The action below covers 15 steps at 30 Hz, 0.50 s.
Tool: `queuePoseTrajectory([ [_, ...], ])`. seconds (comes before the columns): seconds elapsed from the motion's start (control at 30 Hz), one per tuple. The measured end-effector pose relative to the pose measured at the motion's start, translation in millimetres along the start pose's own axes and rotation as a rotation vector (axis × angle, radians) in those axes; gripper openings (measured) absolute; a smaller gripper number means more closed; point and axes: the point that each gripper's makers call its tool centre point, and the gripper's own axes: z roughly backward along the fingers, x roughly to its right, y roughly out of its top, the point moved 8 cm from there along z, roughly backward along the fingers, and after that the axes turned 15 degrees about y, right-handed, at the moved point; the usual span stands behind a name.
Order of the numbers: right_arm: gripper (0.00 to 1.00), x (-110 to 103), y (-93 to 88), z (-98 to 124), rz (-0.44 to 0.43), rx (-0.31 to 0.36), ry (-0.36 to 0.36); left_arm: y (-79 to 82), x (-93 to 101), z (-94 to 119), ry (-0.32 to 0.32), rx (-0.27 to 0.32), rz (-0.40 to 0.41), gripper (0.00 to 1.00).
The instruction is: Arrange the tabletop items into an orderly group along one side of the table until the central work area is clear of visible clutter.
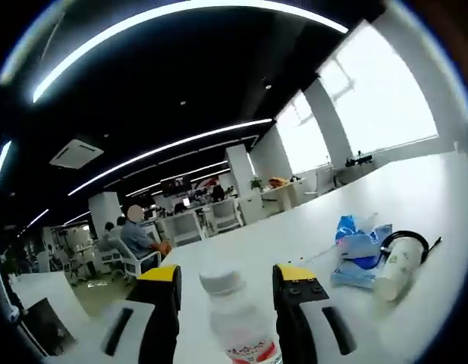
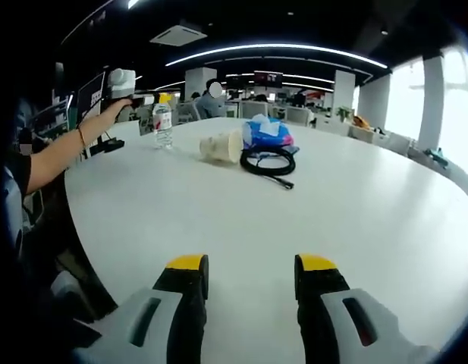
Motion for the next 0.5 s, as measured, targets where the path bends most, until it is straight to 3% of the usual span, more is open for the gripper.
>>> queuePoseTrajectory([
  [0.33,0.46,-4.6,1.3,-3.7,0.011,0.005,0.026,-0.2,3.0,7.9,-0.023,0.041,-0.063,0.61],
  [0.43,0.46,-4.0,0.1,-4.2,0.012,-0.001,0.022,13.4,10.6,18.0,-0.03,0.197,-0.198,0.63],
  [0.5,0.46,-3.8,0.1,-4.2,0.013,-0.003,0.021,16.8,16.2,23.3,-0.028,0.236,-0.279,0.65],
])
